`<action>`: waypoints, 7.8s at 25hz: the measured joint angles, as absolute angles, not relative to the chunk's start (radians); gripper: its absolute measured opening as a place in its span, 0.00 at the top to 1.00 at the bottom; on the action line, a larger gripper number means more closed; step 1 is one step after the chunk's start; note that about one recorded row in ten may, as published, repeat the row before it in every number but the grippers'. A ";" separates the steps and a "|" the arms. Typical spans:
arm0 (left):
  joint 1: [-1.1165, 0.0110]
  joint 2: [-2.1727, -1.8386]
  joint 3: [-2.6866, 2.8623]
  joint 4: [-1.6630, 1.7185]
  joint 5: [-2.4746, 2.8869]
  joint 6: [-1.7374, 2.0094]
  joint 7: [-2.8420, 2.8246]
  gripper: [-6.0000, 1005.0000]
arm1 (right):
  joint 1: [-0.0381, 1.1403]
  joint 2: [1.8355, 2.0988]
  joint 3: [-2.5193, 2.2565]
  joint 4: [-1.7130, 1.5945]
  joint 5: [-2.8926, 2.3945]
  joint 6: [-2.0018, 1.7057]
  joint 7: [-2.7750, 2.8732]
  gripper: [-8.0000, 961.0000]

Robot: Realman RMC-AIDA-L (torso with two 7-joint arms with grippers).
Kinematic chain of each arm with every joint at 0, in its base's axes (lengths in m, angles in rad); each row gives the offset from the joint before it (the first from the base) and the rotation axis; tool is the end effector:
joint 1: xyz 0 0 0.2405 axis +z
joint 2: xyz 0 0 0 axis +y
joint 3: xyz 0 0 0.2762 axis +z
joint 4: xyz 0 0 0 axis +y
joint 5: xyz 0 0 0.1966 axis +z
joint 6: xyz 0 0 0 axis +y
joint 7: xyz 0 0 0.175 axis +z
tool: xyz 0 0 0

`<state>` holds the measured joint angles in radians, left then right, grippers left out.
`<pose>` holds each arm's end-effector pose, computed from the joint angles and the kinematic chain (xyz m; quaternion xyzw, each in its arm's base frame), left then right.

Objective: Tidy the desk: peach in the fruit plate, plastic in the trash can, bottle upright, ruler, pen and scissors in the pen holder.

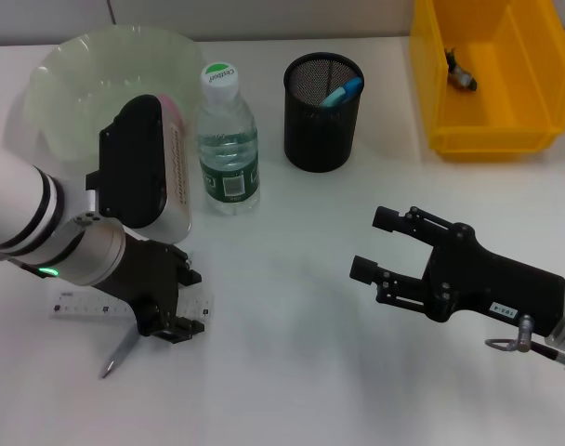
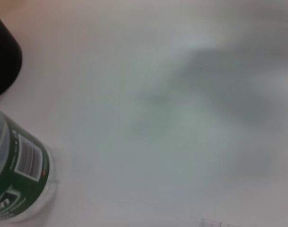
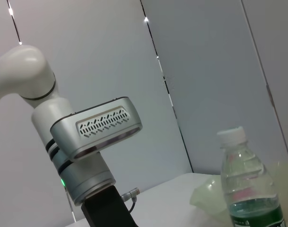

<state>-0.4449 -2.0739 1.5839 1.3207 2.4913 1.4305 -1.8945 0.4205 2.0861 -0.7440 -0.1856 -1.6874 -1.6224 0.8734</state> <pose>-0.2438 0.3142 -0.0774 -0.9769 -0.0164 0.2035 0.0627 0.2646 0.2691 -0.0812 -0.8851 0.2031 0.3906 0.1510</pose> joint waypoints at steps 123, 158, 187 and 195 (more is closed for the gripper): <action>-0.405 -2.076 1.271 0.742 1.220 1.636 -1.233 0.61 | 0.644 2.089 -0.884 -0.374 -1.739 -1.698 1.110 0.15; -0.404 -2.075 1.275 0.729 1.220 1.629 -1.216 0.61 | 0.644 2.091 -0.900 -0.364 -1.723 -1.689 1.096 0.20; -0.397 -2.075 1.274 0.729 1.216 1.634 -1.206 0.60 | 0.635 2.091 -0.898 -0.347 -1.688 -1.691 1.087 0.38; -0.397 -2.075 1.276 0.729 1.216 1.631 -1.206 0.60 | 0.635 2.091 -0.897 -0.347 -1.688 -1.689 1.085 0.50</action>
<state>-0.3973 -2.0754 1.2757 0.7286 1.2164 1.6313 -1.2057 0.6350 2.0907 -0.8971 -0.3467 -1.6884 -1.6894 1.0854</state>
